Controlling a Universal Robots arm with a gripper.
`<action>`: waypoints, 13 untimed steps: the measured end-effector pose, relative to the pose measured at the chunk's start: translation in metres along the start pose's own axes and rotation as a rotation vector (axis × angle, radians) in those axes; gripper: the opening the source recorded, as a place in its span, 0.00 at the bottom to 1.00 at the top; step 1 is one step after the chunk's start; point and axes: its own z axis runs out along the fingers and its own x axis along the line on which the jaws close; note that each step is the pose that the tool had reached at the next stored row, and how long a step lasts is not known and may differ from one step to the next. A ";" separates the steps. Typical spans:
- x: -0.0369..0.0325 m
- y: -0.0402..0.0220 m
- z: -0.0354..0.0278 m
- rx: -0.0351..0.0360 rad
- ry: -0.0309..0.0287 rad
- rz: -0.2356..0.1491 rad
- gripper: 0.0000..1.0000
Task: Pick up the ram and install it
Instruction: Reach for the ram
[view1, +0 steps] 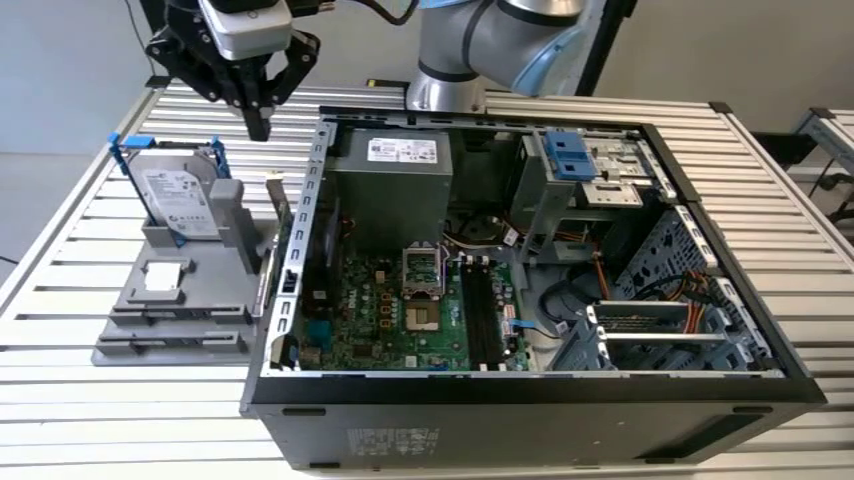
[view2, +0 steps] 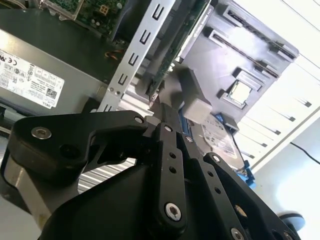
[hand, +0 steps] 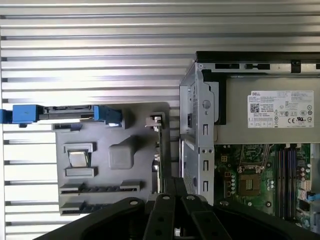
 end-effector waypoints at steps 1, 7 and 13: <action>0.0030 -0.0002 0.0000 -0.0001 0.0001 -0.002 0.00; 0.0221 -0.0019 -0.0005 -0.0002 0.0005 -0.010 0.00; 0.0430 -0.0039 -0.0009 -0.0004 0.0008 -0.017 0.00</action>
